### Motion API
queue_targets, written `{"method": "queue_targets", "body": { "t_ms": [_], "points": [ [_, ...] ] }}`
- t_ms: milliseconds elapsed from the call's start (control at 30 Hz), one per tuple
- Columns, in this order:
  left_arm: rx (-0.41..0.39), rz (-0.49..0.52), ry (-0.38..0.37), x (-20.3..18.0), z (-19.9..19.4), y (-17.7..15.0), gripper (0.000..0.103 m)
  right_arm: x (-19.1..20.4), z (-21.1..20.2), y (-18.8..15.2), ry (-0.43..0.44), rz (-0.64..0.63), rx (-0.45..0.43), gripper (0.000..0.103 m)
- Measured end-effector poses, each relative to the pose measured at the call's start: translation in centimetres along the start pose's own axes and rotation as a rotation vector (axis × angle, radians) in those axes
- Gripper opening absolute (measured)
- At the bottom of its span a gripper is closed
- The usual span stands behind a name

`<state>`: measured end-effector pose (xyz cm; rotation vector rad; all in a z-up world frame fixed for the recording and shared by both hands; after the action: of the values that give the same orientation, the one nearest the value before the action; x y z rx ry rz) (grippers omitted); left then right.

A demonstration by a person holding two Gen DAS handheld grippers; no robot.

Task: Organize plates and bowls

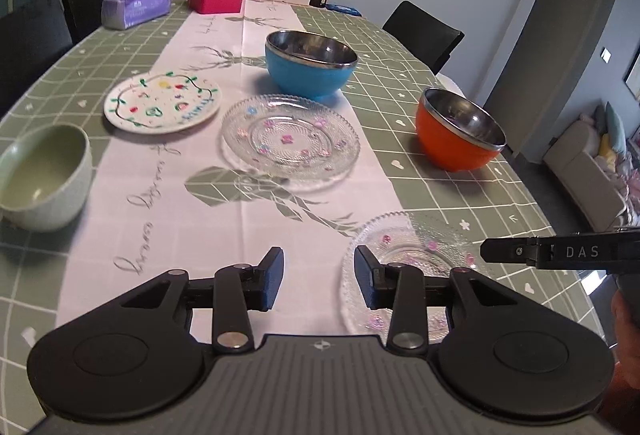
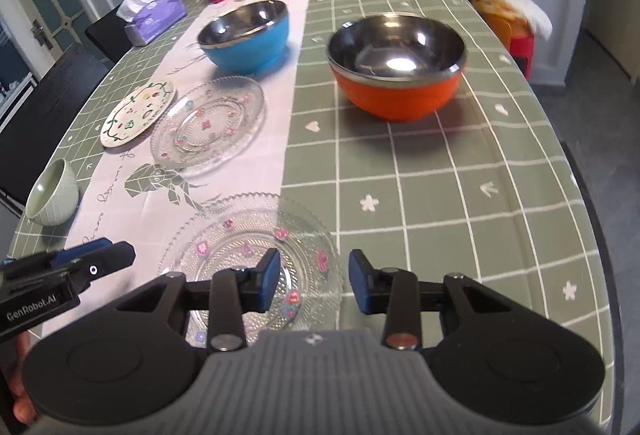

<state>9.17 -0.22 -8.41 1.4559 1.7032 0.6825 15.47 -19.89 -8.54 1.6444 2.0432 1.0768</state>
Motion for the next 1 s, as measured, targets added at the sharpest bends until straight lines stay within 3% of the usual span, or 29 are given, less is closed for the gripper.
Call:
{"method": "queue_targets", "body": {
  "t_ms": [167, 300, 367, 400, 667, 1000],
  "points": [
    [0.012, 0.127, 0.030, 0.9, 0.4, 0.6, 0.045, 1.7, 0.3, 0.5, 0.039, -0.047, -0.047, 0.038],
    [-0.006, 0.158, 0.025, 1.5, 1.2, 0.9, 0.046, 3.3, 0.4, 0.4, 0.069, -0.132, -0.107, 0.044],
    [-0.016, 0.194, 0.011, 1.6, 1.5, 0.9, 0.059, 3.8, 0.6, 0.4, 0.068, -0.167, -0.119, 0.044],
    [-0.004, 0.206, 0.003, 1.7, 1.8, 0.9, 0.060, 4.0, 0.8, 0.4, 0.069, -0.180, -0.115, 0.044],
    [0.033, 0.184, -0.018, 2.7, 3.5, 2.5, 0.060, 4.9, 3.7, 1.7, 0.070, -0.167, -0.034, 0.047],
    [-0.012, 0.090, -0.001, 6.9, 6.8, 6.2, 0.060, 5.9, 9.1, 5.2, 0.052, -0.053, -0.001, 0.051]
  ]
}}
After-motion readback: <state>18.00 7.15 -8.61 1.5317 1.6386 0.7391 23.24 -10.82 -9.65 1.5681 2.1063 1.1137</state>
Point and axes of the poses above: each gripper's, at about its wrist camera, not at the fingertips, and z roughly the way its jaws point, x to its left, y to its top, the point moved 6 cm from there along z, roughly the way its jaws point, and after that the axes turned 11 degrees about -x, right-handed, at the moved point
